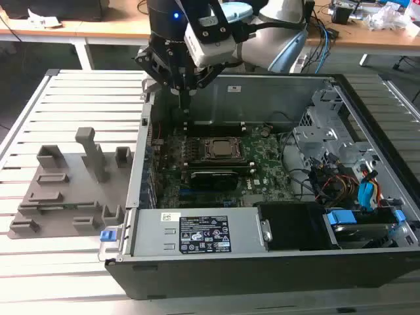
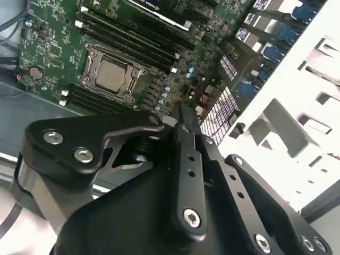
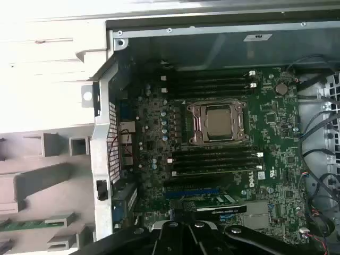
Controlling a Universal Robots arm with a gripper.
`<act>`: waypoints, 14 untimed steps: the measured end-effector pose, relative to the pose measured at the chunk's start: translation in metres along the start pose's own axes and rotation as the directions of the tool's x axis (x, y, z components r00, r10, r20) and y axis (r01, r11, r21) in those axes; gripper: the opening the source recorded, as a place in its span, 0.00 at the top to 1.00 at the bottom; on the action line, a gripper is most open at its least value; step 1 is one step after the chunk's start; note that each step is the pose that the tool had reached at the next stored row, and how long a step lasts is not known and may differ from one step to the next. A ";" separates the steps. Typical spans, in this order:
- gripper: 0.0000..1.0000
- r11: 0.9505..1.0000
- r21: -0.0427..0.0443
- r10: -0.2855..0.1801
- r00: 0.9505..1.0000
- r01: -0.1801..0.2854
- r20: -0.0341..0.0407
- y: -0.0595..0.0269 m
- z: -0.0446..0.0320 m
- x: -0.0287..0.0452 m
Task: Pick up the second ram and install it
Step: 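Reach for the second ram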
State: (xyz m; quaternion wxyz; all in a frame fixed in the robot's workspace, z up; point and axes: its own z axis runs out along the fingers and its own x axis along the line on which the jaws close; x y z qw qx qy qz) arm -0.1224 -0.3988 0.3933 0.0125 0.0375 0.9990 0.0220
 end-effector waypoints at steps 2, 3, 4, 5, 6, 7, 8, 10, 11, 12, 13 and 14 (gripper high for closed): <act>0.89 1.000 0.000 0.000 1.000 0.000 0.001 -0.0020 -0.0007 0.0267; 0.89 1.000 0.000 0.000 1.000 0.000 0.001 -0.0026 -0.0009 0.0343; 0.89 1.000 0.000 0.000 1.000 0.000 0.001 -0.0030 -0.0010 0.0397; 0.89 1.000 0.000 0.000 1.000 0.000 0.001 -0.0034 -0.0011 0.0446; 0.89 1.000 0.000 0.000 1.000 0.000 0.001 -0.0037 -0.0013 0.0490; 0.89 1.000 0.000 0.000 1.000 0.000 0.001 -0.0039 -0.0013 0.0515; 0.89 1.000 0.000 0.000 1.000 0.000 0.001 -0.0040 -0.0014 0.0533; 0.89 1.000 0.000 0.000 1.000 0.000 0.001 -0.0046 -0.0016 0.0608; 0.89 1.000 0.000 0.000 1.000 0.000 0.001 -0.0050 -0.0017 0.0669; 0.89 1.000 0.000 0.000 1.000 0.000 0.001 -0.0055 -0.0019 0.0728; 0.89 1.000 0.000 0.000 1.000 0.000 0.001 -0.0058 -0.0020 0.0782; 0.89 1.000 0.000 0.000 1.000 0.000 0.002 -0.0064 -0.0022 0.0850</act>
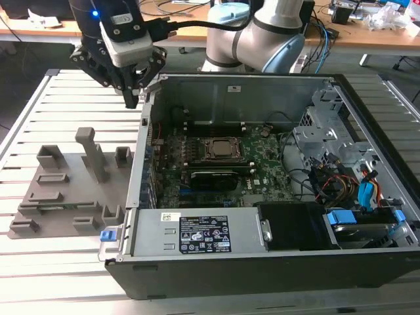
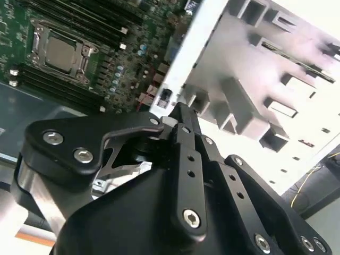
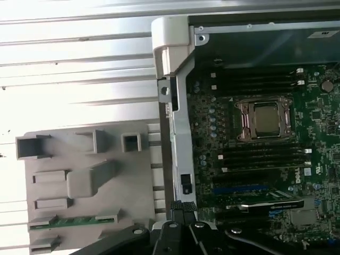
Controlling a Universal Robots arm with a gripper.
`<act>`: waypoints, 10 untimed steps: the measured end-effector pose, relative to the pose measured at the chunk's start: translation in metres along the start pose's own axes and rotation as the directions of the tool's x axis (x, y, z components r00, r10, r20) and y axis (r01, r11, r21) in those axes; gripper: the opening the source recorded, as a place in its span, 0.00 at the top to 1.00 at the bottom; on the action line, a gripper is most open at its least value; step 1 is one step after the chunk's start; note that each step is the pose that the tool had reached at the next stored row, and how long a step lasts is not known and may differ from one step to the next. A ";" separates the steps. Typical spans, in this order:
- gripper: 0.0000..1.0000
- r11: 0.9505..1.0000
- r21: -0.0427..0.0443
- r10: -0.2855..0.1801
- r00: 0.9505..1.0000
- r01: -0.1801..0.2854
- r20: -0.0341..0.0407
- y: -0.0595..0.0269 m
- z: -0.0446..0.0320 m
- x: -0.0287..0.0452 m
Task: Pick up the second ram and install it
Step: 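Reach for the second ram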
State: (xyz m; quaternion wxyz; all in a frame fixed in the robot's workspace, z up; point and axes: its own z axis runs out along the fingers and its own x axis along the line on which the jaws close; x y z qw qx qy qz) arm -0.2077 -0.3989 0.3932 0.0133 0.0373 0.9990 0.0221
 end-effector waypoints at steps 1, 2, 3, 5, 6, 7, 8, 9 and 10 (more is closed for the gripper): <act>0.89 1.000 0.000 0.000 1.000 0.000 0.000 -0.0004 -0.0001 0.0056; 0.89 1.000 0.000 0.000 1.000 0.000 0.000 -0.0007 -0.0002 0.0101; 0.89 1.000 0.000 0.000 1.000 0.000 0.000 -0.0012 -0.0004 0.0158; 0.89 1.000 0.000 0.000 1.000 0.000 0.001 -0.0026 -0.0009 0.0359; 0.89 1.000 0.000 0.000 1.000 0.000 0.001 -0.0029 -0.0010 0.0394; 0.89 1.000 0.000 0.000 1.000 0.000 0.001 -0.0033 -0.0011 0.0445; 0.89 1.000 0.000 0.000 1.000 0.000 0.001 -0.0036 -0.0011 0.0481; 0.89 1.000 0.000 0.000 1.000 0.000 0.001 -0.0040 -0.0013 0.0537; 0.89 1.000 0.000 0.000 1.000 0.000 0.001 -0.0043 -0.0014 0.0578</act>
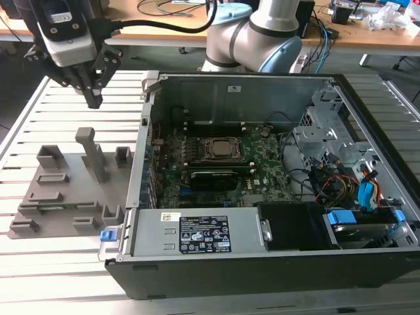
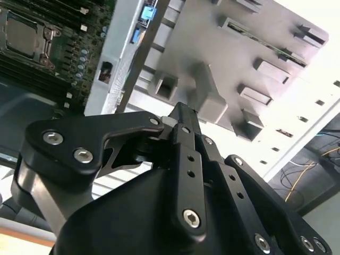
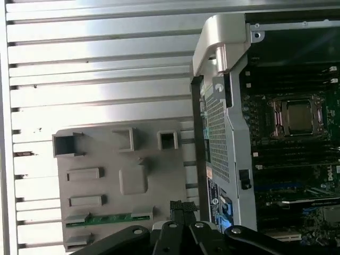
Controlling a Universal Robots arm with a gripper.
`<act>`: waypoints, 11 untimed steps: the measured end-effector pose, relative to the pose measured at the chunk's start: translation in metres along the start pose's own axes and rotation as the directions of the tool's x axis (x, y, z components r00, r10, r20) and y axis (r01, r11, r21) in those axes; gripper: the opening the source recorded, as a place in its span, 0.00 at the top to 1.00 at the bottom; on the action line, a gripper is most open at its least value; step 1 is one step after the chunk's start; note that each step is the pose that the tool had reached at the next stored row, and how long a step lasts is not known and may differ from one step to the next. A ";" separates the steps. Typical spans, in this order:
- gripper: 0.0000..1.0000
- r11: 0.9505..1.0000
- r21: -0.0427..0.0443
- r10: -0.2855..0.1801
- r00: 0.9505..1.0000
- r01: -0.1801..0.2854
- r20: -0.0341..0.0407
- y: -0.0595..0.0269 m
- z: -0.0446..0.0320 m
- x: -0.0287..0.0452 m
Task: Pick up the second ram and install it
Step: 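Reach for the second ram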
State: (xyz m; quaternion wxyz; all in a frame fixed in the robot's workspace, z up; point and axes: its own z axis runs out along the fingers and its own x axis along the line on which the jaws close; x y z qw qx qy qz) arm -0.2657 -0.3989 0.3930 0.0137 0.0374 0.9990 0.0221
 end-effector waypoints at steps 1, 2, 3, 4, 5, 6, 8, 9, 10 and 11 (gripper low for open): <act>0.89 1.000 0.000 0.000 1.000 0.000 0.000 -0.0004 -0.0001 0.0047; 0.89 1.000 0.000 0.000 1.000 0.000 0.000 -0.0007 -0.0002 0.0100; 0.89 1.000 0.000 0.000 1.000 0.000 0.000 -0.0012 -0.0004 0.0168; 0.89 1.000 0.000 0.000 1.000 0.000 0.000 -0.0016 -0.0005 0.0216; 0.89 1.000 0.000 0.000 1.000 0.000 0.001 -0.0020 -0.0006 0.0267; 0.89 1.000 0.000 0.000 1.000 0.000 0.001 -0.0024 -0.0008 0.0330; 0.89 1.000 0.000 0.000 1.000 0.000 0.001 -0.0031 -0.0009 0.0421; 0.89 1.000 0.000 0.000 1.000 0.000 0.001 -0.0036 -0.0009 0.0481; 0.89 1.000 0.000 0.000 1.000 0.000 0.001 -0.0039 -0.0010 0.0514; 0.89 1.000 0.000 0.000 1.000 0.000 0.001 -0.0041 -0.0010 0.0550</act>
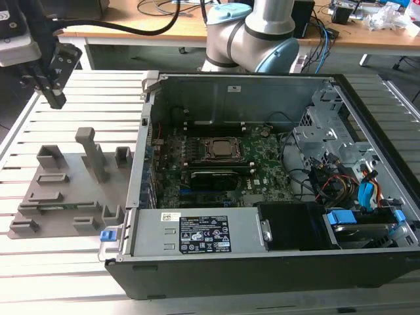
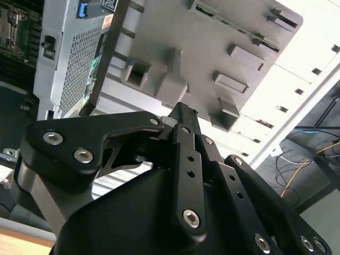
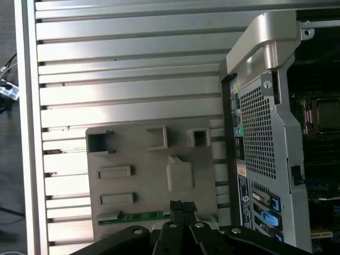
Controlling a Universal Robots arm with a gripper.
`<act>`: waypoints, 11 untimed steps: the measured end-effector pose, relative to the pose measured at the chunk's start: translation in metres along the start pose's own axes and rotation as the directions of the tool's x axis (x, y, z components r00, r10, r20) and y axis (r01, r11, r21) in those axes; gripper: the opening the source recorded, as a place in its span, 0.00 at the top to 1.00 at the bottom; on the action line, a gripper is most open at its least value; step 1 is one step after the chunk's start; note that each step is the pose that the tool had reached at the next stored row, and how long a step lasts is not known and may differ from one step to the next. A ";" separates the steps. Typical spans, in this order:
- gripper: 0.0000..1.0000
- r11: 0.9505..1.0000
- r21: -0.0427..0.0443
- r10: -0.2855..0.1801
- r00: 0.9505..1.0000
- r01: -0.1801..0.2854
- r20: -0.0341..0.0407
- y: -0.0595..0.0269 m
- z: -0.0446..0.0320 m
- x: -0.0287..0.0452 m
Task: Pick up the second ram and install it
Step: 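Reach for the second ram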
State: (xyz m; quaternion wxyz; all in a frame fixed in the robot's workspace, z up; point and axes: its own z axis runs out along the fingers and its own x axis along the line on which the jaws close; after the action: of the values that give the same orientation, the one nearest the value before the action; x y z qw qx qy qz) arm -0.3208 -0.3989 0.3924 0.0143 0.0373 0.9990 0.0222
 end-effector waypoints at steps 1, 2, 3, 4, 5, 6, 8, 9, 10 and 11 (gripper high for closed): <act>0.89 1.000 0.000 0.000 1.000 0.000 0.000 -0.0004 0.0000 0.0054; 0.89 1.000 0.000 0.000 1.000 0.000 0.000 -0.0005 0.0000 0.0074; 0.89 1.000 0.000 0.000 1.000 0.000 0.000 -0.0020 -0.0001 0.0114; 0.89 1.000 0.000 0.000 1.000 0.000 0.000 -0.0035 -0.0002 0.0138; 0.89 1.000 0.000 0.000 1.000 0.000 0.000 -0.0056 -0.0002 0.0158; 0.89 1.000 0.000 0.000 1.000 0.000 0.000 -0.0086 -0.0003 0.0173; 0.89 1.000 0.000 0.000 1.000 0.000 0.000 -0.0129 -0.0004 0.0196; 0.89 1.000 0.000 0.000 1.000 0.000 0.000 -0.0154 -0.0004 0.0212; 0.89 1.000 0.000 0.000 1.000 0.000 0.000 -0.0166 -0.0005 0.0220; 0.89 1.000 0.000 0.000 1.000 0.000 0.000 -0.0178 -0.0005 0.0227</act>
State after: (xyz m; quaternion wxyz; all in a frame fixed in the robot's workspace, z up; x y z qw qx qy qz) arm -0.3447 -0.4150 0.3915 0.0143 0.0374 0.9990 0.0222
